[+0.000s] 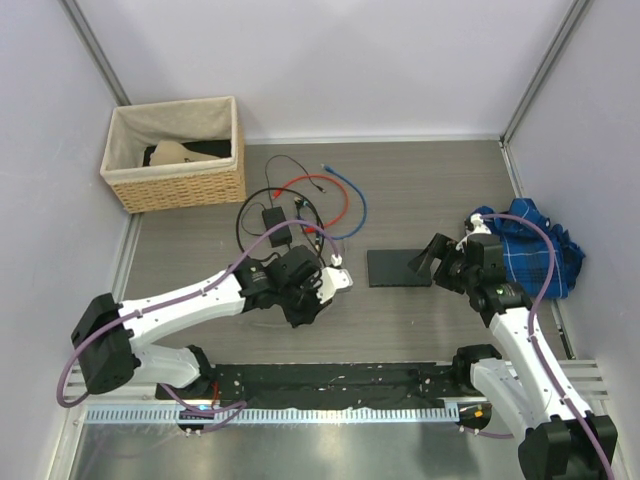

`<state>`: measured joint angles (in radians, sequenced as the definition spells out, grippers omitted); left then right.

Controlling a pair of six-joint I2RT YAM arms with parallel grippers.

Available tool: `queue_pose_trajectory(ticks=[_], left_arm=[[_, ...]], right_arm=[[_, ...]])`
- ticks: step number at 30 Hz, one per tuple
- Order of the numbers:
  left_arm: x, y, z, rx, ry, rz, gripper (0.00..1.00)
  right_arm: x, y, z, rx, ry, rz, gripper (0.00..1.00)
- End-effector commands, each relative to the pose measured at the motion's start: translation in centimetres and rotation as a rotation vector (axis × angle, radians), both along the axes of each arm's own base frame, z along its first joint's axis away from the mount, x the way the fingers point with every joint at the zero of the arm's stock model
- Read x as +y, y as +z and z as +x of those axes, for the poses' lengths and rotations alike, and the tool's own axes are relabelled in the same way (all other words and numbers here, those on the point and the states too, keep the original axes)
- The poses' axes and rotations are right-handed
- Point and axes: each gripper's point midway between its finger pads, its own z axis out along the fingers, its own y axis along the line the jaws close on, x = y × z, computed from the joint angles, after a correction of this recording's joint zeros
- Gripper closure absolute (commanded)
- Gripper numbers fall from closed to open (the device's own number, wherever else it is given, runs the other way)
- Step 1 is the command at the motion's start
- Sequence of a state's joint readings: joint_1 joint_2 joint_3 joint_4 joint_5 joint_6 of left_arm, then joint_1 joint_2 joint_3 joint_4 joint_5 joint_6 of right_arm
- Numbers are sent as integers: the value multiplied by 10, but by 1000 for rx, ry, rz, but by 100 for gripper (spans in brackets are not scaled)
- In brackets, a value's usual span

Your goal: Insert the plug into the switch port

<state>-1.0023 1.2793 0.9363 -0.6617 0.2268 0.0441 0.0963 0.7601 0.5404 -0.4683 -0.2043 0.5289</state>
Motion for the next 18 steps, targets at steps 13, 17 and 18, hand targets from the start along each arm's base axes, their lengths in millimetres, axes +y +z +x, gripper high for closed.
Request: queue_pose_trajectory(ticks=[13, 17, 18], left_arm=[[-7, 0, 35, -128, 117, 21, 48], [-34, 18, 69, -151, 404, -115, 44], [-45, 19, 79, -160, 442, -141, 44]], right_arm=[[-23, -9, 21, 15, -72, -131, 12], [-26, -12, 24, 34, -78, -150, 12], [-26, -15, 24, 43, -76, -153, 12]])
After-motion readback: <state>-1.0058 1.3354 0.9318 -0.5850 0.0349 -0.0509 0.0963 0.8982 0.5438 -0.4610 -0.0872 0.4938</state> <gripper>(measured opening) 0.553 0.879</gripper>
